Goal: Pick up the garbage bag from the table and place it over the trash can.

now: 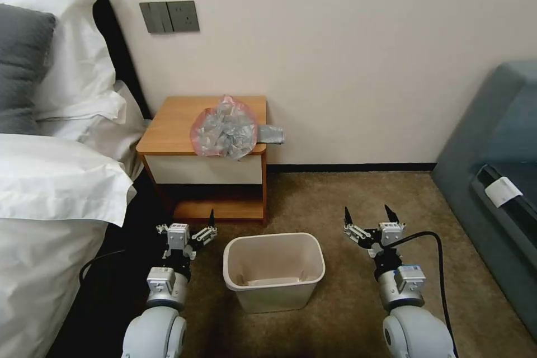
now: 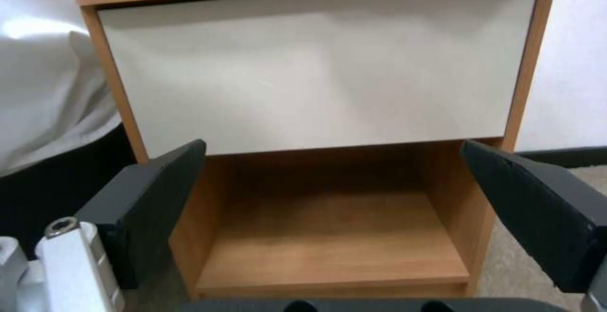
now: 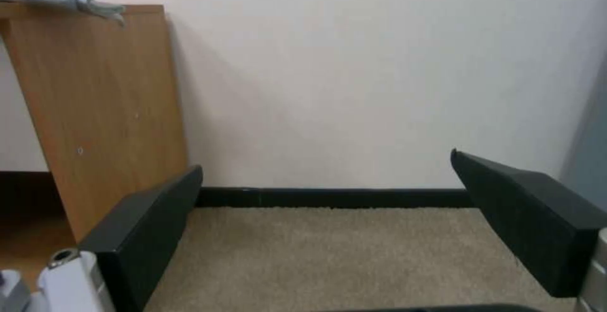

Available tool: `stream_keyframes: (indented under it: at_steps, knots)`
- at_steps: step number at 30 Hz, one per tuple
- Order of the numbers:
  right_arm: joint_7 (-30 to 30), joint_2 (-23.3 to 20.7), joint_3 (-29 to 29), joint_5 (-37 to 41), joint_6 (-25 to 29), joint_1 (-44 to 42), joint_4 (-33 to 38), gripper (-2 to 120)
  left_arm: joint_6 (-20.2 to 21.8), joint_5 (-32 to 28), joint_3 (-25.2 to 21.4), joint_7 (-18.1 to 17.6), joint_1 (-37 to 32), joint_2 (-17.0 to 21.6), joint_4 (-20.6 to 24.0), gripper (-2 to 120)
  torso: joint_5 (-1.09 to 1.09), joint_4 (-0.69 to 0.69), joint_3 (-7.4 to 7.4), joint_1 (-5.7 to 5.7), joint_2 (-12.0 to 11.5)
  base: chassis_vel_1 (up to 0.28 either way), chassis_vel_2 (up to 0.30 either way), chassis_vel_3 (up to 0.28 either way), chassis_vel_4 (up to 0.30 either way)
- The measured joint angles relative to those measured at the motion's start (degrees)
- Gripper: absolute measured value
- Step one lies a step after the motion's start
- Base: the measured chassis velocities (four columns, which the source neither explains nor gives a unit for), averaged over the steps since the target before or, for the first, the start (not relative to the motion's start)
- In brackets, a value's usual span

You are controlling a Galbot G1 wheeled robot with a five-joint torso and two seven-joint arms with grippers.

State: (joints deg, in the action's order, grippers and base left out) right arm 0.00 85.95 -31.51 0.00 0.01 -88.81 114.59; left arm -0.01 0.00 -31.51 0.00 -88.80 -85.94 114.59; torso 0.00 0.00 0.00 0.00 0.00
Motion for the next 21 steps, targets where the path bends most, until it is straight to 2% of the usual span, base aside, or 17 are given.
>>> stream_keyframes:
  at_steps: [21]
  knots:
    - [0.0, 0.0, 0.0, 0.0, 0.0, 0.0, 0.0, 100, 0.0, 0.0, 0.0, 0.0, 0.0, 0.0, 0.0, 100, 0.0, 0.0, 0.0, 0.0, 0.0, 0.0, 0.0, 0.0, 0.0]
